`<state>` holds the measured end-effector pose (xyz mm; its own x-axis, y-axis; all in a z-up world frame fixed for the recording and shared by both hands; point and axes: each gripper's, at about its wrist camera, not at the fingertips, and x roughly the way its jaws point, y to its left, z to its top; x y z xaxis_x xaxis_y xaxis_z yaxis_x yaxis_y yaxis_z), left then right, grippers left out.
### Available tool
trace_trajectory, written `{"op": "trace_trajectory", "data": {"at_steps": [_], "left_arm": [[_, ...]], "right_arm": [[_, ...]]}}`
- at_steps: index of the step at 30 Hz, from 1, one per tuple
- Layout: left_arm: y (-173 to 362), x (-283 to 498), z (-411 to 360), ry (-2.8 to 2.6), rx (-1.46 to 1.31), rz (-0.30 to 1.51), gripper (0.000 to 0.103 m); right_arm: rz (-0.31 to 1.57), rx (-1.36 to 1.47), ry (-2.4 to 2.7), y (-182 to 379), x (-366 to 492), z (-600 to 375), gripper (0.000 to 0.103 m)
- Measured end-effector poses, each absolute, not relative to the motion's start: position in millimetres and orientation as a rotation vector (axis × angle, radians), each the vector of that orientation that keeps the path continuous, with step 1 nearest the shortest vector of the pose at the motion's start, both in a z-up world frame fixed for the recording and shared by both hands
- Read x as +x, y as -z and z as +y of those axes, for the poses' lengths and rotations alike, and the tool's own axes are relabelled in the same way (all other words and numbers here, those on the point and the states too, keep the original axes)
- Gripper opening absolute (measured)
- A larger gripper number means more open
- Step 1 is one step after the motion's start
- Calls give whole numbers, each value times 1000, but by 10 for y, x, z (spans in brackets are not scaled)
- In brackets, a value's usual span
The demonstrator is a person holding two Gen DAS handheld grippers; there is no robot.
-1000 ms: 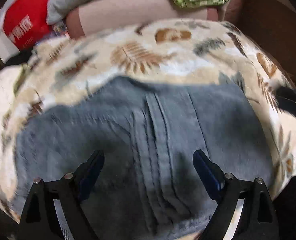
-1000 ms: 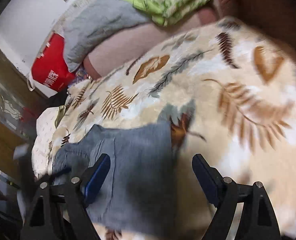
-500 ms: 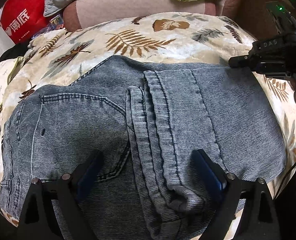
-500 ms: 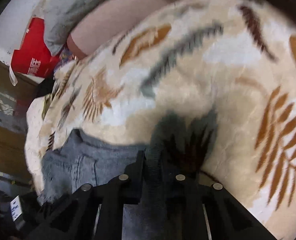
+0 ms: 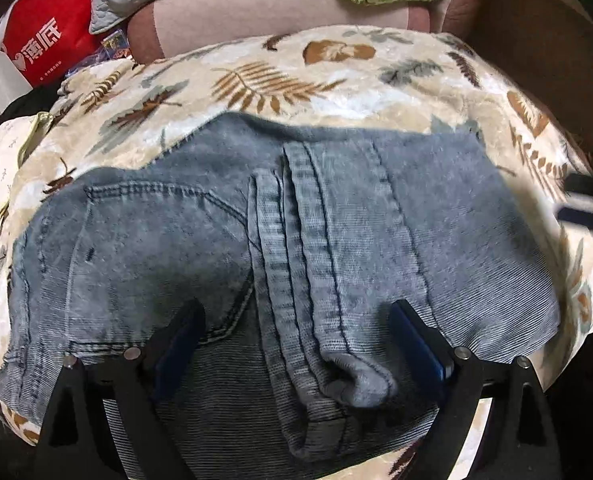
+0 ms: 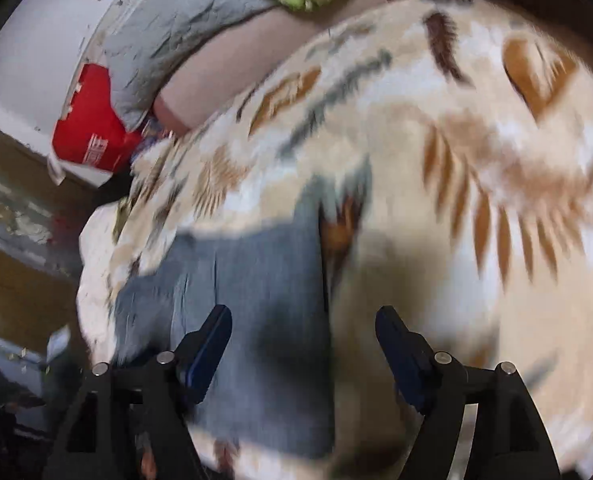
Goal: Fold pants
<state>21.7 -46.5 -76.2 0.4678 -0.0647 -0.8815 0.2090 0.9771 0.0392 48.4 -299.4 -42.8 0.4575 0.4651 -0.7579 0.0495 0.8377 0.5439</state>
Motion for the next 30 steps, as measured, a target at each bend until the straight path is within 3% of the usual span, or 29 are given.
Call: {"op": "trace_trajectory", "data": {"at_steps": [5, 7, 8, 9, 10, 11, 14, 16, 19, 22, 30], "left_arm": [[773, 196, -455, 169, 138, 1046, 94], [785, 192, -441, 177, 137, 1039, 94], [787, 187, -434, 182, 135, 1035, 94], [789, 184, -431, 184, 135, 1033, 94], [791, 184, -432, 187, 136, 1031, 95], [792, 183, -434, 189, 138, 1030, 95], [799, 179, -432, 192, 140, 1028, 96], [802, 183, -445, 196, 144, 1034, 98], [744, 172, -463, 187, 158, 1043, 97], [592, 113, -470, 190, 136, 982, 97], [811, 100, -566, 198, 193, 1012, 99]], "right_arm": [[1163, 576, -337, 752, 126, -2774, 75], [1171, 554, -330, 851, 111, -2699, 66], [1166, 550, -314, 879, 114, -2693, 44], [1169, 545, -298, 882, 124, -2701, 28], [1162, 545, -292, 862, 110, -2714, 17], [1147, 530, -288, 804, 88, -2706, 14], [1118, 472, -255, 640, -3, -2610, 13], [1175, 425, -219, 820, 12, -2575, 13], [1178, 571, -227, 961, 35, -2733, 18], [1170, 563, -222, 860, 0, -2783, 27], [1008, 585, -300, 320, 202, -2763, 32]]}}
